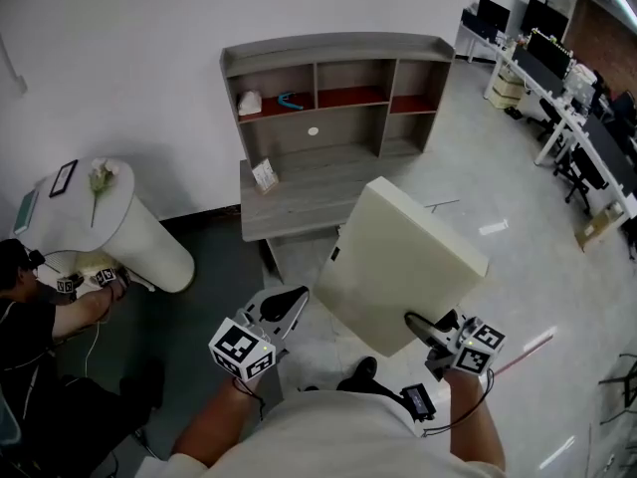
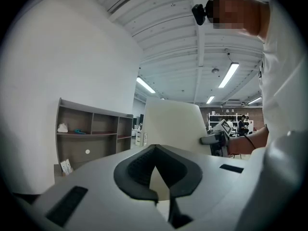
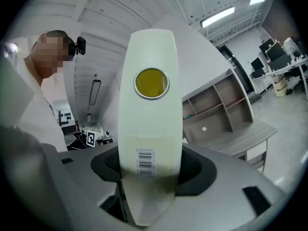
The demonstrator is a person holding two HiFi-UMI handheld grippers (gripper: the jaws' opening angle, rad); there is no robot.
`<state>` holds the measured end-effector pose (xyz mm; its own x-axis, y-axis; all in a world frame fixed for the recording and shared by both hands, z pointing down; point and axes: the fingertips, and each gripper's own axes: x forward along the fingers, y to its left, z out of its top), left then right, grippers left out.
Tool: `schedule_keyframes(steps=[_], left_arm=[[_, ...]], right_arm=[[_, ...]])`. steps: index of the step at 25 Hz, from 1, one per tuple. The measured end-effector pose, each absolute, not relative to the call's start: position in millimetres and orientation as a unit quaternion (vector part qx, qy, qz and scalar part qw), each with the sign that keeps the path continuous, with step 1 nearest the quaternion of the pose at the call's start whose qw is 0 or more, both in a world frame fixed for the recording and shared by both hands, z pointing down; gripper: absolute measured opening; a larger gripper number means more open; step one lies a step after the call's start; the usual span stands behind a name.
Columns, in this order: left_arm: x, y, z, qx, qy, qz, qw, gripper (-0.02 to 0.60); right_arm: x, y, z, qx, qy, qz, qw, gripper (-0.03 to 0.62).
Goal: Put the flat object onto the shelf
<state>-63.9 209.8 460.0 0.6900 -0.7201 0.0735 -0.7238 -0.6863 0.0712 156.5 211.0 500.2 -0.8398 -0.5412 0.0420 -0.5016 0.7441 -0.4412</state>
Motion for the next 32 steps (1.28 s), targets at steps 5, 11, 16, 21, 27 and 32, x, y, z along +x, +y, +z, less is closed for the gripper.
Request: schedule_keyframes(steps=[5,11,16,21,27,32], left_arm=[[-36,172,463,0.914,-0.402,0.021,0.051,0.014],[4,124,459,0.908,-0.417,0.016,0.048,0.014],[32,95,456,0.905,-0.422,0.018,0.040,0.014],[46,73,459,0.906,-0.421,0.027,0.038,0.014],[51,40,463,0.910,-0.413,0.029,0.036,0.014],[50,2,460,0.913,-0.405,0.026,0.038,0.014]], right_arm=[[188,174,501,-0.273,0.937,-0.216,0.040,0.285],[240,129,499,-0.271,0.938,-0.212,0.039,0.285],[268,102,495,-0.265,0.939,-0.212,0.044,0.285],[281,78,499,-0.265,0.939,-0.214,0.045,0.285],[285,49,501,-0.272,0.937,-0.214,0.048,0.285],[283,16,496,-0.282,0.934,-0.213,0.049,0.285]])
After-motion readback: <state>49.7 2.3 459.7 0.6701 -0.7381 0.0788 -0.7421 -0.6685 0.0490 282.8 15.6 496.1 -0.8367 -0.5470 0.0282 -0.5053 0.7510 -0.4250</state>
